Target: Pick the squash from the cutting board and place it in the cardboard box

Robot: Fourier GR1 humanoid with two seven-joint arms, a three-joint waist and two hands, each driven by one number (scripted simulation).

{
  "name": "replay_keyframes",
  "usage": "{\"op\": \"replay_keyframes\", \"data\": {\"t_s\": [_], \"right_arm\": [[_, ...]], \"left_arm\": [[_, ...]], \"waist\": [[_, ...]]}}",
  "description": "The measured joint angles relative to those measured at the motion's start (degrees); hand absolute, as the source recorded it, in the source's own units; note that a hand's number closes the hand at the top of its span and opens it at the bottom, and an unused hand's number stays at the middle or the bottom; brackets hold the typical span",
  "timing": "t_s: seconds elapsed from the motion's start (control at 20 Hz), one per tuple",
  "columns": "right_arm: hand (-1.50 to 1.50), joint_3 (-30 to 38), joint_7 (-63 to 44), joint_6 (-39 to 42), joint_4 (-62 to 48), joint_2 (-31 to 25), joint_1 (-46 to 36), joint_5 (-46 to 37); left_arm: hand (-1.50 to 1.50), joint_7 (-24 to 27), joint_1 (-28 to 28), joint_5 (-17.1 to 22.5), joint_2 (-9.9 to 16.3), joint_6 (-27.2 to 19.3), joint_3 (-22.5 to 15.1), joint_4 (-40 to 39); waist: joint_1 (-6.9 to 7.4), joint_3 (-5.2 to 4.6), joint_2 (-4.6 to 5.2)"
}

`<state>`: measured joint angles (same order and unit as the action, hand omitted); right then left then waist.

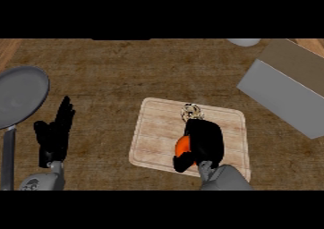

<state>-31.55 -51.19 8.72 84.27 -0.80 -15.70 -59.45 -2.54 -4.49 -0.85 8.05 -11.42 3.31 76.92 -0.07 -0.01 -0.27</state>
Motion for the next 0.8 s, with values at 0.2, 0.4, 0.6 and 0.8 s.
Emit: {"op": "replay_keyframes", "data": {"t_s": [0.2,0.4,0.6,0.8], "right_arm": [[1.50,-1.75,-2.63,1.67,6.31,-0.64,1.85,-3.44],[1.50,-1.79,-4.07,5.45,14.89,-1.11,0.99,-5.50],[1.50,-1.68,-5.14,9.25,26.09,-1.51,0.24,-7.96],[1.50,0.08,-6.22,13.42,35.17,-0.55,-2.46,-10.14]], "left_arm": [[0.00,0.06,-0.53,-0.41,-0.06,0.01,0.22,-0.49],[0.00,0.61,-0.33,-0.11,0.07,0.51,0.76,-0.91],[0.00,1.93,0.48,-0.02,0.08,0.92,1.00,-1.31],[0.00,0.85,0.16,-0.71,-0.55,0.13,0.37,-0.58]], "waist": [[-0.08,0.00,0.12],[-0.12,0.00,0.12],[-0.29,-0.02,0.02],[-0.34,-0.04,-0.03]]}}
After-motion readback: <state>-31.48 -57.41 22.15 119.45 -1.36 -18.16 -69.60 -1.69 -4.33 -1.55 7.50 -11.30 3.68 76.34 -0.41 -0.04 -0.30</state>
